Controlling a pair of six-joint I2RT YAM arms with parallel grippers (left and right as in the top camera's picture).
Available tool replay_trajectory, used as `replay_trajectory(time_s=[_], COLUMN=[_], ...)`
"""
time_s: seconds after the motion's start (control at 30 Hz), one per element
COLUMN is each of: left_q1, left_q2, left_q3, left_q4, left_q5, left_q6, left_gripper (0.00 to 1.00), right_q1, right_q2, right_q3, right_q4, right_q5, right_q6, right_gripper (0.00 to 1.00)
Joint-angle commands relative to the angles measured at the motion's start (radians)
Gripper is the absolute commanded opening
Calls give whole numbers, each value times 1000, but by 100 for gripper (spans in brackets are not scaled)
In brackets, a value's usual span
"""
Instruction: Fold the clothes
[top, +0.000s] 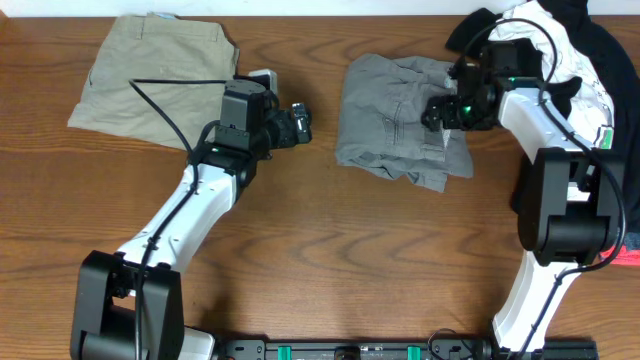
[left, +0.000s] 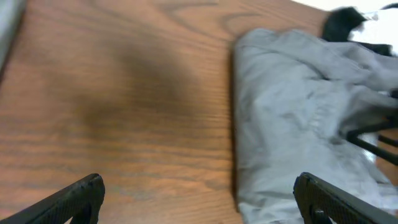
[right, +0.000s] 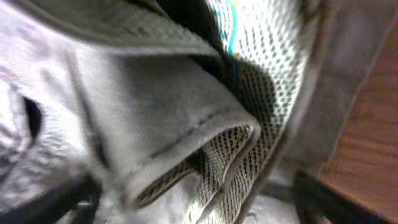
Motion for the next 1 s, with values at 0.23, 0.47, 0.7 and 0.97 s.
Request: replay_trajectory(time_s=[0.23, 0.47, 0.7, 0.97], left_q1=[-144, -235, -262, -272], left_q2=[47, 189, 266, 325], left_q3=[10, 10, 10, 10], left_q4=[175, 327, 378, 301], left_q5=[61, 61, 62, 70], left_q6=[68, 34, -42, -36], left_gripper=[68, 14, 6, 6], right_q1=[-76, -87, -90, -90], right_q2=[-214, -216, -216, -216], right_q3=[107, 103, 103, 103], right_q4=[-36, -71, -69, -70], right_q5=[-27, -14, -13, -13], right_q6=[40, 41, 41, 41], right_gripper=[19, 16, 16, 16])
